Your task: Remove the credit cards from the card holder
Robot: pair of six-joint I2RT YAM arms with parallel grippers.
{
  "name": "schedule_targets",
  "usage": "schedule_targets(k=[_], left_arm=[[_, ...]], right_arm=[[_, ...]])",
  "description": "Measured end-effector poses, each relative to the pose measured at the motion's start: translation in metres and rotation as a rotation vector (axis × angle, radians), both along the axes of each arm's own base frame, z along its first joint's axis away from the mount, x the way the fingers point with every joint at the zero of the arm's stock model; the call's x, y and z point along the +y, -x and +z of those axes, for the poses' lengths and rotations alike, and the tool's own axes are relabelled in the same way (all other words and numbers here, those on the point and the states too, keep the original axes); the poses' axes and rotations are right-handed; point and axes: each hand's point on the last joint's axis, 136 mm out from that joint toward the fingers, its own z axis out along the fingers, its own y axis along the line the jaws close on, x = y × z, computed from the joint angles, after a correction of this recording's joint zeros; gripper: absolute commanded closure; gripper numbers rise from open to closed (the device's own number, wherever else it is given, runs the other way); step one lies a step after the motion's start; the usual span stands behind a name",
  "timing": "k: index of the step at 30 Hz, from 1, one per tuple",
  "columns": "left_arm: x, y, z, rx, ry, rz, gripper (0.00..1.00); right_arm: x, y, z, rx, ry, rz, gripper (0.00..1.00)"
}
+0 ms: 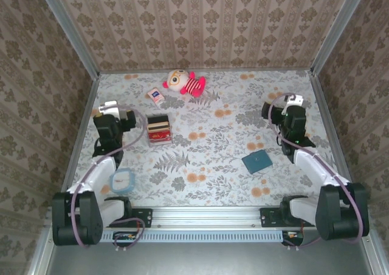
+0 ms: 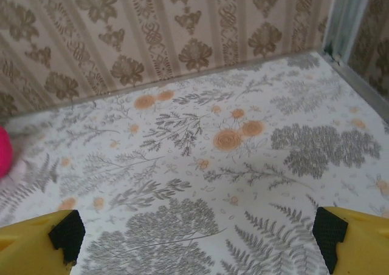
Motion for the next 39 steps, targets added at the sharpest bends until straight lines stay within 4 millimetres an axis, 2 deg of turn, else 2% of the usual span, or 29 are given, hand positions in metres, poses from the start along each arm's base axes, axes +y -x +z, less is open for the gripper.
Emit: schedule_targets(k=[4,7,9,14,18,23,27,31,39], left_arm=[[0.001,0.005,0.028,0.047,0.101,0.042,0.00],[-0.002,0.010,0.032,0.122,0.177,0.053,0.00],[-0.008,0.014,0.026,0.180,0.220,0.039,0.00],[-0.032,0.030,-0.005,0.345,0.317,-0.051,0.00],[-0.051,0.039,-0.014,0.408,0.381,-0.131,0.00],[-0.071,0.046,-0.017,0.448,0.432,-0.226,0.00],[-0.084,0.049,-0.017,0.464,0.445,-0.277,0.00],[-0.088,0.050,-0.016,0.467,0.445,-0.292,0.00],[-0.087,0.050,-0.017,0.465,0.441,-0.284,0.00]], right_arm=[[-0.002,0.005,0.012,0.081,-0.141,-0.074,0.00],[0.003,0.012,0.010,0.150,-0.260,-0.111,0.00],[0.008,0.017,0.005,0.196,-0.335,-0.123,0.00],[0.026,0.037,-0.032,0.382,-0.474,-0.134,0.00],[0.044,0.056,-0.060,0.487,-0.507,-0.117,0.00],[0.063,0.092,-0.105,0.646,-0.503,-0.110,0.00],[0.080,0.107,-0.116,0.711,-0.474,-0.068,0.01],[0.098,0.122,-0.127,0.780,-0.429,-0.034,0.01],[0.110,0.143,-0.153,0.875,-0.406,-0.060,0.01]])
